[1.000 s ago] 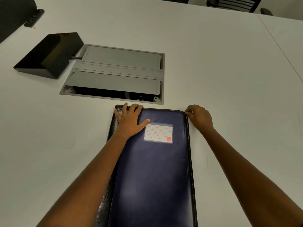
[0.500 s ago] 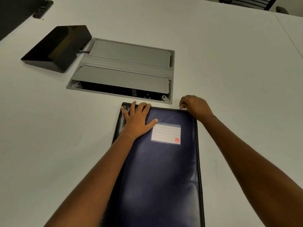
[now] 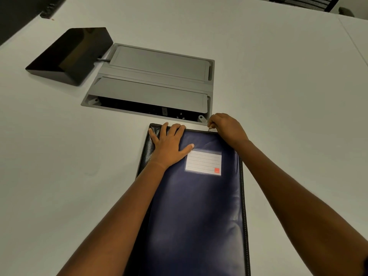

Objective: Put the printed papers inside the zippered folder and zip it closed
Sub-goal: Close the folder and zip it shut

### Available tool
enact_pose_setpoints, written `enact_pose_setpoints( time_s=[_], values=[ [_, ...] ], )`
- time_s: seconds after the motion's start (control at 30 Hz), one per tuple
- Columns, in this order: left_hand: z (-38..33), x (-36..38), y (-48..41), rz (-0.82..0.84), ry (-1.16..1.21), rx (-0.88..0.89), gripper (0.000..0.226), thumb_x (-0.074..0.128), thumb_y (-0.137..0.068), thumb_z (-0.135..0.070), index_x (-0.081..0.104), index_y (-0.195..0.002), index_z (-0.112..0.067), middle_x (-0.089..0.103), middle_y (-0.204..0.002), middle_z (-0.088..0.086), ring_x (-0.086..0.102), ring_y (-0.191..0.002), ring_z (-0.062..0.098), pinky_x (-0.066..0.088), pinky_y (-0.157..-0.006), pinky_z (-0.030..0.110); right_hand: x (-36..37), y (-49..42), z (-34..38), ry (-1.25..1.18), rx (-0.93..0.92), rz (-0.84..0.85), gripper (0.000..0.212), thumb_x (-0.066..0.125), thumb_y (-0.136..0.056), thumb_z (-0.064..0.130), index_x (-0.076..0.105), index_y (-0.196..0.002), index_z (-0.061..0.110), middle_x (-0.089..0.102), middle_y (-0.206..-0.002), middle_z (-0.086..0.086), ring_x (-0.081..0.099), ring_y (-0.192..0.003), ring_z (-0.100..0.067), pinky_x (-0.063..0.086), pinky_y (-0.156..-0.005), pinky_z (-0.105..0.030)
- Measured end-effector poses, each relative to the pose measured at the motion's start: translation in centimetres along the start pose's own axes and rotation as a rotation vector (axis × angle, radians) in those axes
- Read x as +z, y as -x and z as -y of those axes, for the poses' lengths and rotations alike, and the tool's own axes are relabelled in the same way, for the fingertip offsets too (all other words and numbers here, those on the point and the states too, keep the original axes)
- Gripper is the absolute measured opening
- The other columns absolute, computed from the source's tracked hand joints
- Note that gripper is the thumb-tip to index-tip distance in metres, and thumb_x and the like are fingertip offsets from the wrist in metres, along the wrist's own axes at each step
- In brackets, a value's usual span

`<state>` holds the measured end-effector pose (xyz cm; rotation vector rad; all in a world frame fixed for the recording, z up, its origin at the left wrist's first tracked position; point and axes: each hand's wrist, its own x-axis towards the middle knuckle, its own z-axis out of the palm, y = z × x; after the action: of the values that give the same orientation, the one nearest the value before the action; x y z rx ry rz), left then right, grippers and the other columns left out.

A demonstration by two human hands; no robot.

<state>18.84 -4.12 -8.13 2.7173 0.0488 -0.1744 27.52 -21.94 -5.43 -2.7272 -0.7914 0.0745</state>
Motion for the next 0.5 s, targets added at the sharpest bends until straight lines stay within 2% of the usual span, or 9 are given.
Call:
enact_pose_setpoints(
  time_s=[0.17, 0.23, 0.3, 0.4, 0.5],
  values=[
    [-1.5, -0.6, -1.2, -0.041, -0.03, -0.024, 0.047, 0.044, -0.092, -0.046, 0.044, -0.132, -0.021, 0.041, -0.138, 0.007, 0.028, -0.133, 0.027, 0.005, -0.11, 0.064, 0.1, 0.5, 0.6, -0.177, 0.13, -0.037, 0.016, 0.046, -0.091, 0.002, 0.062, -0.096, 0.002, 0.065, -0.106, -0.017, 0.058, -0.095, -0.028, 0.042, -0.081, -0.026],
    [-3.1, -0.6, -2.1, -0.09, -0.016, -0.013, 0.038, 0.043, -0.094, -0.04, 0.054, -0.122, -0.017, 0.05, -0.13, 0.009, 0.036, -0.127, 0.027, 0.017, -0.112, 0.053, -0.1, 0.6, 0.6, -0.266, 0.192, -0.029, 0.018, 0.046, -0.092, 0.003, 0.063, -0.096, 0.002, 0.066, -0.106, -0.018, 0.059, -0.096, -0.028, 0.041, -0.082, -0.025],
    [-5.1, -0.5, -3.0, -0.116, 0.023, -0.007, 0.034, 0.045, -0.095, -0.034, 0.062, -0.114, -0.011, 0.056, -0.122, 0.012, 0.043, -0.118, 0.028, 0.032, -0.104, 0.041, -0.3, 0.8, 0.7, -0.32, 0.213, -0.043, 0.019, 0.045, -0.092, 0.003, 0.064, -0.097, 0.001, 0.067, -0.105, -0.017, 0.06, -0.096, -0.028, 0.043, -0.084, -0.026],
    [-7.4, -0.3, -4.1, -0.073, 0.106, -0.094, 0.031, 0.05, -0.093, -0.029, 0.066, -0.108, -0.007, 0.061, -0.117, 0.013, 0.044, -0.117, 0.03, 0.04, -0.094, 0.037, -0.4, 1.3, 0.6, -0.402, 0.242, -0.077, 0.02, 0.047, -0.091, 0.003, 0.065, -0.097, -0.001, 0.069, -0.103, -0.019, 0.063, -0.094, -0.029, 0.047, -0.088, -0.033],
    [-8.2, -0.4, -5.0, -0.045, 0.206, -0.204, 0.031, 0.053, -0.091, -0.03, 0.066, -0.108, -0.008, 0.065, -0.115, 0.012, 0.044, -0.119, 0.031, 0.041, -0.094, 0.038, -0.2, 1.6, 0.4, -0.462, 0.274, -0.088, 0.022, 0.046, -0.092, 0.004, 0.066, -0.099, 0.0, 0.069, -0.103, -0.018, 0.063, -0.094, -0.027, 0.045, -0.084, -0.025]
  ],
)
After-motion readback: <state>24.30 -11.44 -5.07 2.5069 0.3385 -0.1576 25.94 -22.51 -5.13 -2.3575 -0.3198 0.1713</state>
